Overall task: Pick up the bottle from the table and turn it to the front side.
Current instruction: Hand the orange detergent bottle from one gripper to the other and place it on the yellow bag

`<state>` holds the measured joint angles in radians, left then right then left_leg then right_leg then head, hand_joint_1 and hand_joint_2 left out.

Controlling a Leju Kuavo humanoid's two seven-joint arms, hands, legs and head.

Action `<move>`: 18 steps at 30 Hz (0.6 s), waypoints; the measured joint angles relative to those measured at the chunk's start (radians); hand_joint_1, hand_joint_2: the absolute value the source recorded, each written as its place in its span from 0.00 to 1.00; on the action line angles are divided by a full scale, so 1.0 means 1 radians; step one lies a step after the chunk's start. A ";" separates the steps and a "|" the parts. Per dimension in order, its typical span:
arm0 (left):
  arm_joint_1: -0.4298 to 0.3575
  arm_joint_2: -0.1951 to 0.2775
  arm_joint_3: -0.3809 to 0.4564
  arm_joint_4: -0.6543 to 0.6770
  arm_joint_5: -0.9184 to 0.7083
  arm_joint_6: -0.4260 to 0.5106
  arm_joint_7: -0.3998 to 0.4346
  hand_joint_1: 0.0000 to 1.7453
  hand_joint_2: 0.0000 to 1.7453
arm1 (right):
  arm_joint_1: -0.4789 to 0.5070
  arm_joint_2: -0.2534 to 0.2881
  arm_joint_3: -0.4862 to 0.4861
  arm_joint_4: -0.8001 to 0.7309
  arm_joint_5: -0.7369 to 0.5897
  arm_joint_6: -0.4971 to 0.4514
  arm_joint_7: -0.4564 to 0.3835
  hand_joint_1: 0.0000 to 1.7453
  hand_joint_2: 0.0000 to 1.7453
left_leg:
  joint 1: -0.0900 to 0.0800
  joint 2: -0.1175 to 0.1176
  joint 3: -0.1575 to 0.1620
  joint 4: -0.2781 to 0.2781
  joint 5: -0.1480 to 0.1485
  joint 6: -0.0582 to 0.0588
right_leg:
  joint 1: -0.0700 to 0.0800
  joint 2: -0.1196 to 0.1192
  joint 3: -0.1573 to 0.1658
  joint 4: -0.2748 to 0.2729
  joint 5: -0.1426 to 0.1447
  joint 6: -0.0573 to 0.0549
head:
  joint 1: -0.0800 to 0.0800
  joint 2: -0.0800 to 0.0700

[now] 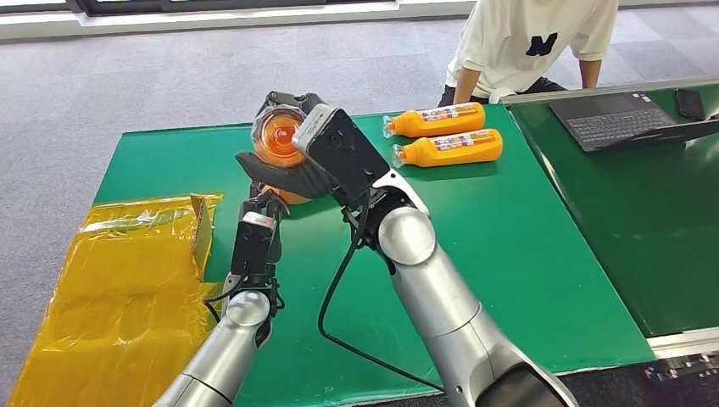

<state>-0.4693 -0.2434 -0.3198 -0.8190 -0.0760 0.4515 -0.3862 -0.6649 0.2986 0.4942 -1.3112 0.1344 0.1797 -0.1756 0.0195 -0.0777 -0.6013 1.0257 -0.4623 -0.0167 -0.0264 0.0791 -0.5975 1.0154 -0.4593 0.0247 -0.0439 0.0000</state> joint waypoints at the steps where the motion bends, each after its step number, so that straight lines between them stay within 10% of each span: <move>1: -0.001 0.000 0.002 0.001 -0.001 0.006 0.000 0.00 0.00 | 0.000 0.001 0.003 0.003 -0.001 -0.009 0.000 1.00 1.00 | 0.000 0.000 0.000 0.000 0.000 0.000 | 0.000 0.000 0.000 0.000 0.000 0.000 | 0.000 0.000; 18: -0.037 0.008 0.088 0.049 -0.071 0.088 0.037 0.00 0.00 | 0.000 0.028 0.047 0.039 -0.028 -0.031 0.000 1.00 1.00 | 0.000 0.000 0.000 0.000 0.000 0.000 | 0.000 0.000 0.000 0.000 0.000 0.000 | 0.000 0.000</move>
<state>-0.5064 -0.2354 -0.2314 -0.7702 -0.1470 0.5396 -0.3495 -0.6650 0.3262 0.5411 -1.2718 0.1060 0.1492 -0.1760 0.0197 -0.0779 -0.6016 1.0256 -0.4622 -0.0168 -0.0262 0.0789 -0.5976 1.0156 -0.4593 0.0247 -0.0435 0.0000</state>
